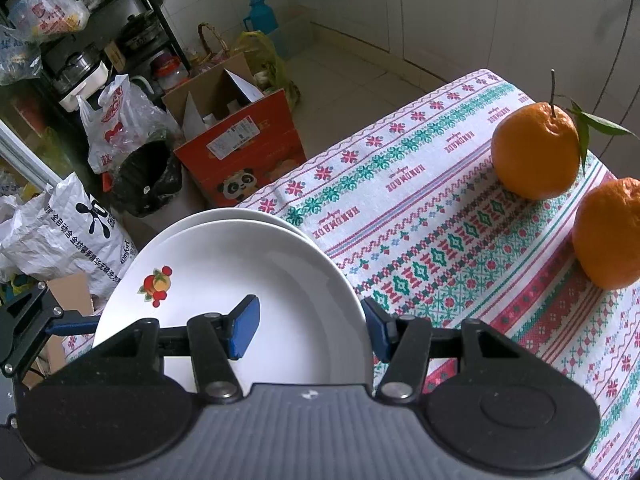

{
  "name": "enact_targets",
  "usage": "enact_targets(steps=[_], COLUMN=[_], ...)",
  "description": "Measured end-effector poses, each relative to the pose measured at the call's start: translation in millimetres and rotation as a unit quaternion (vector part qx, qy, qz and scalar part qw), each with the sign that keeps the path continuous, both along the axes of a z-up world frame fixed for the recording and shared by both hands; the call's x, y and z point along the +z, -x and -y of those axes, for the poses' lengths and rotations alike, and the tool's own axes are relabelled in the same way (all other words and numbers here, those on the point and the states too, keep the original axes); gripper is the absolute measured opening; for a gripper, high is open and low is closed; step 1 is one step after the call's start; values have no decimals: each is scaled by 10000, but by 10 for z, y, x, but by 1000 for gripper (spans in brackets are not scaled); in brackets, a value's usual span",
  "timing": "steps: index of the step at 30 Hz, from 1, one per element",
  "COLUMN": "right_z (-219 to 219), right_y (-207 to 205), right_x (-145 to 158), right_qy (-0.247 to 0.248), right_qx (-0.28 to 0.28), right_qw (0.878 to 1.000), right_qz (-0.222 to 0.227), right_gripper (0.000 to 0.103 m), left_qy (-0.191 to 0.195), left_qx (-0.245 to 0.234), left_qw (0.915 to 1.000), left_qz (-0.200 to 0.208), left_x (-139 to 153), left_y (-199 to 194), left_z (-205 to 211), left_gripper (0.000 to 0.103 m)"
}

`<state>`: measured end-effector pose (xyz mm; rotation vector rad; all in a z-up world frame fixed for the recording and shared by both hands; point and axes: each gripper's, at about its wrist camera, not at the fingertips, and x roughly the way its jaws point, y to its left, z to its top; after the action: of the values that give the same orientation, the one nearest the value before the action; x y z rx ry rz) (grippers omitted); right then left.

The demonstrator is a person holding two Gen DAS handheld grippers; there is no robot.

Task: Organize plates and bowls
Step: 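Carry the stained plate onto the plate stack and open the right tool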

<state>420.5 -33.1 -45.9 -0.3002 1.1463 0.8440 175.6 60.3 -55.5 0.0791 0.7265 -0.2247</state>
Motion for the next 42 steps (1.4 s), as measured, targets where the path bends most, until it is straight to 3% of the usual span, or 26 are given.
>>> enact_targets(steps=[18,26,42], right_z=[214,206,274], right_y=[111,161,197], right_x=[34,6,3], right_qy=[-230,-261,-390], right_qx=[-219,-207,-249], right_qw=[9995,9994,9989], right_qz=[-85,-111,-77], right_gripper=[62,62,65], left_qy=[-10,-259,-218], left_qx=[33,119,166], left_qw=[9998,9994,9992], left_qz=[-189,-218,-290], left_x=[32,-2,-21], left_y=[-34,5,-21], left_z=[-3,-19,-39], left_gripper=[101,102,102])
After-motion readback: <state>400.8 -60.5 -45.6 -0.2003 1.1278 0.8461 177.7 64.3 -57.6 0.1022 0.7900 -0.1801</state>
